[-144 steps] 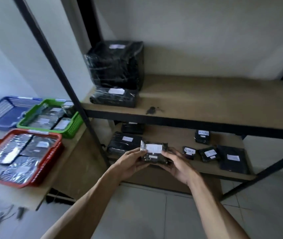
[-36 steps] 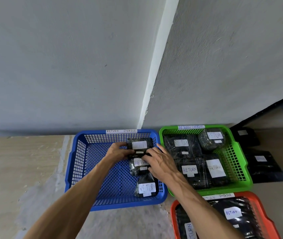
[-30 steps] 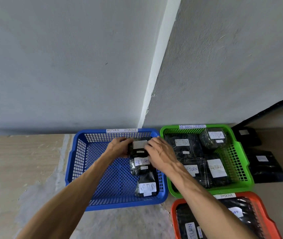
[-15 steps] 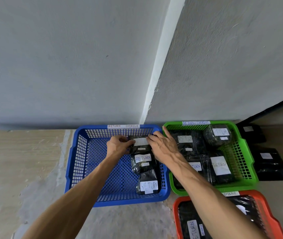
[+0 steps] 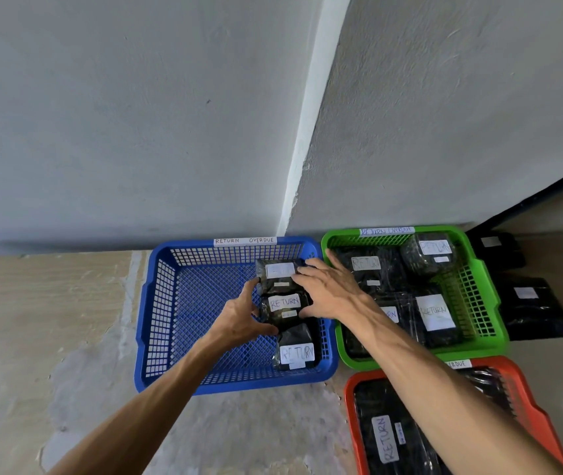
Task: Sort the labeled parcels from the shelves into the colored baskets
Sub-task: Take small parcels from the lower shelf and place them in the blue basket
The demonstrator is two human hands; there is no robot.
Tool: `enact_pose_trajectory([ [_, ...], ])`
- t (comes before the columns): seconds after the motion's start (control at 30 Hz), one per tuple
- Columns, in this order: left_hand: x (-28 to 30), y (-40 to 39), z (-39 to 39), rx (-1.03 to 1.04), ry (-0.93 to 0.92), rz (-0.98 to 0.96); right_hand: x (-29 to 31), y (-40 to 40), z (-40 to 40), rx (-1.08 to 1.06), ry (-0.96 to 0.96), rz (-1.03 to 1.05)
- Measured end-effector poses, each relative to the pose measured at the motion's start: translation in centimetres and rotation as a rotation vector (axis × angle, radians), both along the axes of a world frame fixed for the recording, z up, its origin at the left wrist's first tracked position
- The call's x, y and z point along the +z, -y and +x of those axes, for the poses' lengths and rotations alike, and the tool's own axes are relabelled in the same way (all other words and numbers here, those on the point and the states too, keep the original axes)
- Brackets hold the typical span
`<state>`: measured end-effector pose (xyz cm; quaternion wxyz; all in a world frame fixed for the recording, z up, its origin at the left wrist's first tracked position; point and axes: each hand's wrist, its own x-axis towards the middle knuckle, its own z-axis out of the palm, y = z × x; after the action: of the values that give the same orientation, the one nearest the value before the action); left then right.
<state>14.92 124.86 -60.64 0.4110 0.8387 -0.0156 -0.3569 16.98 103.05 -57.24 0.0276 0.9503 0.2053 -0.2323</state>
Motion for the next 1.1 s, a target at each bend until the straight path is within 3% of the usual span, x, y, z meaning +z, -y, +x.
enact_pose_trajectory([
  [0.37, -1.8, 3.4, -3.7, 0.318, -0.187, 0.157, -1.1, 0.1, -0.9, 0.007, 0.097, 0.010],
  [0.73, -1.6, 2.6, -3.9, 0.270, -0.161, 0.133, -1.0, -0.6, -1.5, -0.002, 0.099, -0.038],
  [0.97, -0.4, 1.1, -1.5, 0.275, 0.090, 0.130, -0.1, -0.4, -0.7, -0.051, 0.040, 0.050],
  [1.1, 0.4, 0.7, 0.7, 0.186, 0.128, 0.087, 0.2, -0.1, -0.9, -0.107, 0.149, 0.153],
])
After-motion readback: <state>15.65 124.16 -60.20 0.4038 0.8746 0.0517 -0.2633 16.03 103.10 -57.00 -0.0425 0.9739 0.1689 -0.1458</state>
